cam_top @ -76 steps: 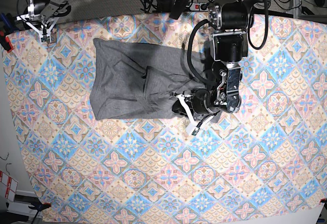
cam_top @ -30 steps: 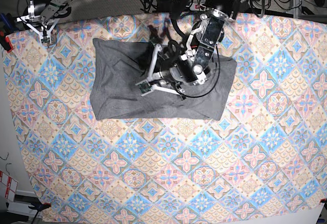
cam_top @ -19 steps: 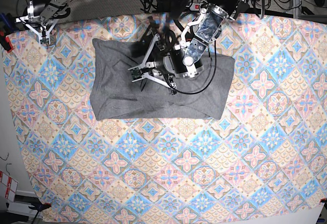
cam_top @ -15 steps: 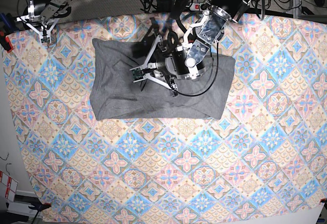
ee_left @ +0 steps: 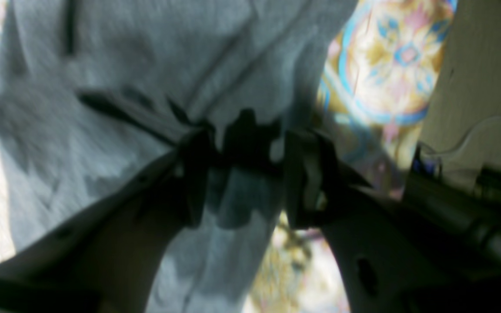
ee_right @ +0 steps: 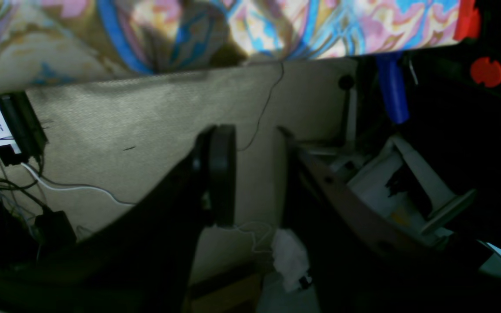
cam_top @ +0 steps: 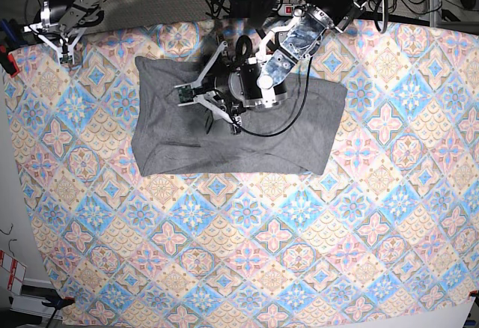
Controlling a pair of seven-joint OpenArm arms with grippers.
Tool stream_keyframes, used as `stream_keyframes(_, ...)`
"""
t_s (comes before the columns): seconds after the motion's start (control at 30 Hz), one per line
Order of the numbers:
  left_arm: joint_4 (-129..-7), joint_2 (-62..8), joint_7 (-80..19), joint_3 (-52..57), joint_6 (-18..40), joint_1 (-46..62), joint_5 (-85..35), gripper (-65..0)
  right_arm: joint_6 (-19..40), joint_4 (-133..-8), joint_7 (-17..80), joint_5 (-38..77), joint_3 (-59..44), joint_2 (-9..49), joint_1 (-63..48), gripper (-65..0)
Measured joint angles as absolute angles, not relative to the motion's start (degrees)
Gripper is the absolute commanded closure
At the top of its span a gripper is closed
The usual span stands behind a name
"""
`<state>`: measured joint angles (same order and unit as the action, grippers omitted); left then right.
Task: Fold the T-shirt properly
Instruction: 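Release the left gripper and move both grippers to the shirt's ends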
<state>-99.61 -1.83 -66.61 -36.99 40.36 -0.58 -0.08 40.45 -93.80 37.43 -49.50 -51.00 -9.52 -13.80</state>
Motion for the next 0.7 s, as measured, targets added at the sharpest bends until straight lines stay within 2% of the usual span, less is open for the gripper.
stream_keyframes(0.1, -105.95, 0.60, -61.19, -27.75, 40.36, 2.61, -0.58, -18.8, 40.45, -93.80, 37.45, -49.28, -51.00, -9.54, -13.80, -15.0)
stream_keyframes(0.17, -108.22, 2.35, -60.38, -19.92, 40.36, 3.51, -0.19, -17.1, 40.51, -94.21, 37.34, -49.39, -50.98, -9.67, -13.63, -18.4)
stream_keyframes(0.27, -109.43, 3.51, -60.64, -8.93, 39.66, 3.36, 1.87, -16.6, 40.42, -96.20, 38.13, -47.00, -50.15, -9.56, -12.34, -26.3)
stream_keyframes(0.37, -109.78, 1.54, -60.53, -2.24, 39.64, 3.60, 4.45, -16.6, 40.45, -98.56, 37.41, -39.07, -51.27, -9.54, -9.93, -30.3)
stream_keyframes(0.5, -110.28, -2.17, -60.99, 2.48, 40.10, 4.86, 6.07, -16.6, 40.45, -98.15, 39.83, -36.82, -51.33, -9.54, -7.33, -31.2)
stream_keyframes(0.6, -110.87, -3.57, -60.58, 6.48, 40.45, 6.42, 5.85, -16.6, 40.23, -94.76, 45.41, -37.65, -51.72, -9.45, -3.49, -31.4)
stream_keyframes(0.7, -110.87, -4.38, -60.62, 11.20, 40.34, 7.20, 6.22, -16.6, 40.32, -90.28, 46.02, -36.73, -51.64, -9.52, 1.65, -31.5)
